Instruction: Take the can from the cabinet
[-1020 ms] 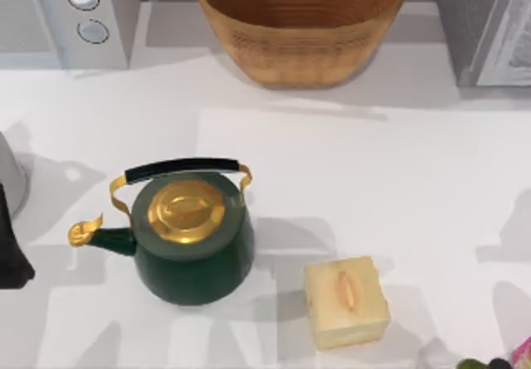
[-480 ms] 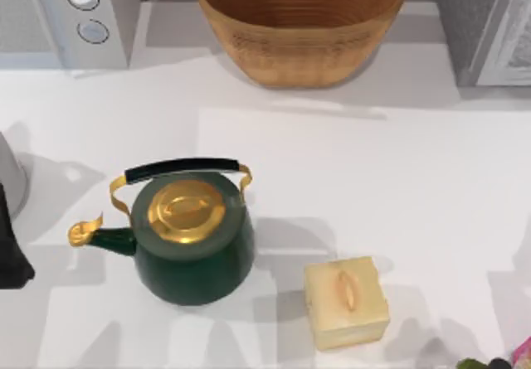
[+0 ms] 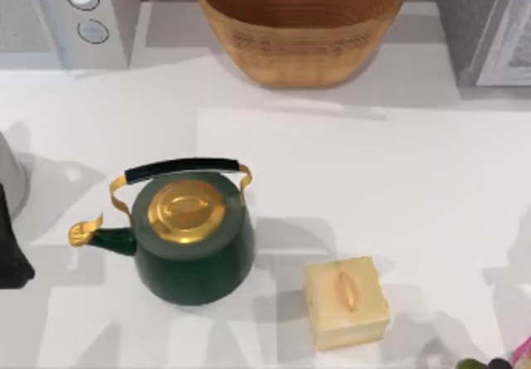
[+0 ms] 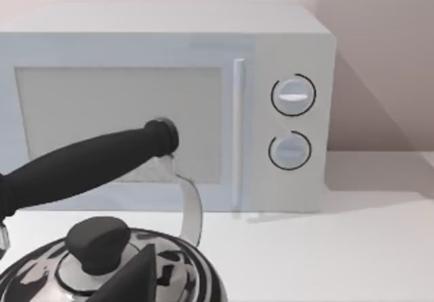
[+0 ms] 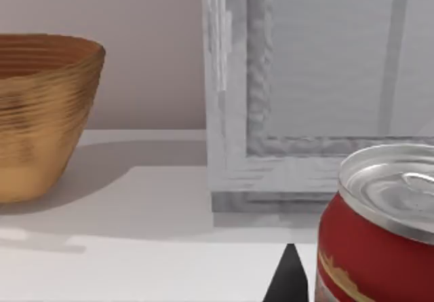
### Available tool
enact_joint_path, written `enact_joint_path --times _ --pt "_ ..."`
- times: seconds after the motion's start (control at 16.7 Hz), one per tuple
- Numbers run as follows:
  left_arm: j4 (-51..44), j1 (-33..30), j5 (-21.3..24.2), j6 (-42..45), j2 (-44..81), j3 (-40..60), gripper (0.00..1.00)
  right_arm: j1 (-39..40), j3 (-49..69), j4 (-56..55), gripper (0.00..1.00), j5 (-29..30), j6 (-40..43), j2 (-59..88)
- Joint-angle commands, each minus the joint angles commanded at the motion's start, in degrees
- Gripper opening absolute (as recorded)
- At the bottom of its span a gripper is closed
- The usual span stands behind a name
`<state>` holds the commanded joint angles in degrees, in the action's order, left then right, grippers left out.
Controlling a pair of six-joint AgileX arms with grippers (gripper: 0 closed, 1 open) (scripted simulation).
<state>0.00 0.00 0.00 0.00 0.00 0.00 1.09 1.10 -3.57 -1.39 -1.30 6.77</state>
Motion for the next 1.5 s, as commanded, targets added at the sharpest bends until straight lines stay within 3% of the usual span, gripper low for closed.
enact_joint_path --times 0.6,1.5 --pt "0.0 0.0 0.0 0.0 0.0 0.0 1.0 0.76 7.41 -18.2 0.0 -6.74 -2.32 36.06" --pt "0.0 0.0 0.0 0.0 0.0 0.0 1.0 -2.51 20.62 -44.43 0.0 -18.83 -1.87 78.99"
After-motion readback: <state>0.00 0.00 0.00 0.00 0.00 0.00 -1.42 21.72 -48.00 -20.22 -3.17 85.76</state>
